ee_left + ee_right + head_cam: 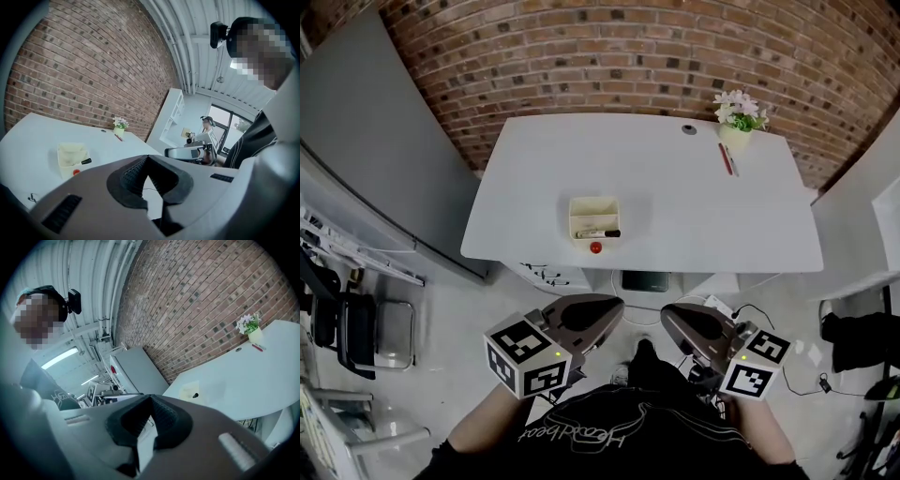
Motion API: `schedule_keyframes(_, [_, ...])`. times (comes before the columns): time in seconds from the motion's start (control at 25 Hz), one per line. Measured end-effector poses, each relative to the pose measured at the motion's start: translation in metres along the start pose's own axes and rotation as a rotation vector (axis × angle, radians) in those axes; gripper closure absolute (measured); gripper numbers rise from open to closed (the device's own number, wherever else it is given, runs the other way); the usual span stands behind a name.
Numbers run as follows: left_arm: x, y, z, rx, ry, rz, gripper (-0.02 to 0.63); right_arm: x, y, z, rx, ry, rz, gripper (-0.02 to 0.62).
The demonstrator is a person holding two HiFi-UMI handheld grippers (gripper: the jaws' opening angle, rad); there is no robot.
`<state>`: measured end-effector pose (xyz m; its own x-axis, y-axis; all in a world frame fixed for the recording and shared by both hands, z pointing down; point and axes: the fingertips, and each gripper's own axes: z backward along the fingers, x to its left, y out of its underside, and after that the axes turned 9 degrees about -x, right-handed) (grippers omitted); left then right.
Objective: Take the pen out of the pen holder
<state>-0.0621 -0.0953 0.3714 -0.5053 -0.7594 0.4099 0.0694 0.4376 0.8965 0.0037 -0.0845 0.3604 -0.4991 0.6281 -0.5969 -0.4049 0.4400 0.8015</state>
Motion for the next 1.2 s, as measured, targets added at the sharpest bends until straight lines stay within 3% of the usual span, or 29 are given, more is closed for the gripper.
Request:
schedule_keyframes(0.52, [0.062,-0.027,-0.033,0.012,-0.122,-0.043,0.604,-0.052,-0.035,-0.053,0.051,-0.079,-0.038,0.592])
schedule_keyframes(0.72, [0.093,-0.017,-0.048,0.078,-0.197,-0.101,0.604,-0.078,-0.040,-0.067,0.072,-0.083,-0.077,0.592])
schedule_keyframes(0.92, [0.113,-0.013,-0.061,0.119,-0.200,-0.109,0.603,-0.097,-0.041,-0.077,0.087,-0.085,-0.115,0.592])
schedule_keyframes(1.2, [0.142,0.012,-0.073,0.250,-0.219,-0.179,0.558,-0.119,-0.035,-0.080,0.093,-0.067,-0.176,0.592])
